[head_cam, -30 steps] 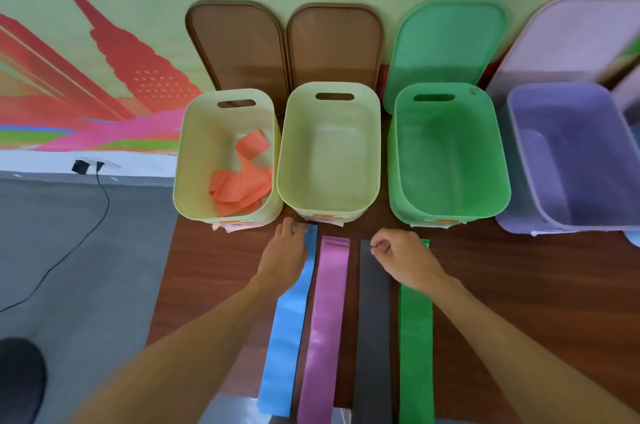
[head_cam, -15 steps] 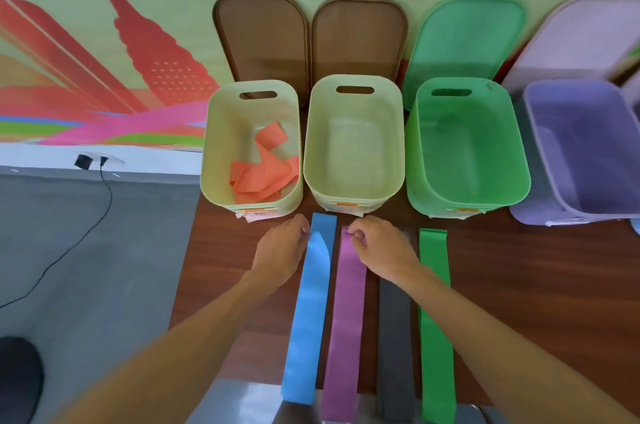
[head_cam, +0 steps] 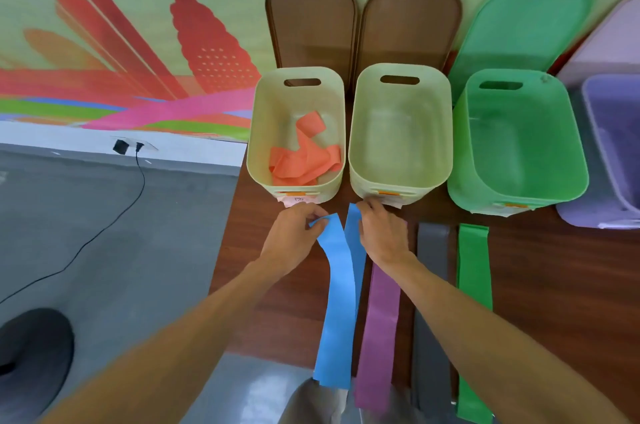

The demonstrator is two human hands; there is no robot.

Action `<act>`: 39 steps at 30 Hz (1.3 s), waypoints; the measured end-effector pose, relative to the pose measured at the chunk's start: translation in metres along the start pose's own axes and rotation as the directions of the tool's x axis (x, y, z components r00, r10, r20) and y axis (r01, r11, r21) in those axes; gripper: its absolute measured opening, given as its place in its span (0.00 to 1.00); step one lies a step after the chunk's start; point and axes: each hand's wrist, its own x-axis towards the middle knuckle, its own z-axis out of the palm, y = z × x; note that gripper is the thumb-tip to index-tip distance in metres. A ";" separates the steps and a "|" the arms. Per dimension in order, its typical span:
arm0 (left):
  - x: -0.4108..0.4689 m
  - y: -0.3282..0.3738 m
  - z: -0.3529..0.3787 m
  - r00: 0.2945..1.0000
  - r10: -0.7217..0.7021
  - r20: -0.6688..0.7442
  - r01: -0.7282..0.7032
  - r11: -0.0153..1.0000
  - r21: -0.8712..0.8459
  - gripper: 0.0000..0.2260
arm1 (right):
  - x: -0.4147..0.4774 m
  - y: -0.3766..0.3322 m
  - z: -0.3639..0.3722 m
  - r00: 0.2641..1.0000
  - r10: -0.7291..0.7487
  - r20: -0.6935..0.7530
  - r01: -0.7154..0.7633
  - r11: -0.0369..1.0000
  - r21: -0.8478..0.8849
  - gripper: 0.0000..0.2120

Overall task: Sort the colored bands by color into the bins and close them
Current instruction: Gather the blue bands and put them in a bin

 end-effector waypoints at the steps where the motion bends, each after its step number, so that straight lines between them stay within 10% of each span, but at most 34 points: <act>1: -0.001 0.001 -0.002 1.000 0.005 -0.002 -0.005 1.000 -0.004 0.05 | 0.000 0.000 0.000 1.000 0.007 -0.029 -0.007 1.000 -0.001 0.17; 8: -0.004 0.008 -0.014 0.999 0.030 -0.036 -0.031 0.998 -0.046 0.04 | -0.003 -0.007 0.001 0.994 0.009 -0.106 -0.011 1.000 -0.019 0.06; 16: -0.004 0.047 -0.030 0.997 0.017 -0.078 -0.038 0.962 -0.272 0.04 | -0.038 0.005 -0.060 0.899 -0.253 -0.356 0.315 0.941 0.125 0.01; 27: -0.012 0.154 -0.070 0.925 0.378 0.037 -0.347 0.880 -0.324 0.00 | -0.099 0.037 -0.169 0.894 -0.090 -0.440 0.172 0.974 0.150 0.09; 39: 0.004 0.317 -0.041 0.770 0.633 0.085 -0.586 0.753 -0.300 0.03 | -0.143 0.119 -0.292 0.663 0.329 -0.673 0.003 0.897 0.442 0.06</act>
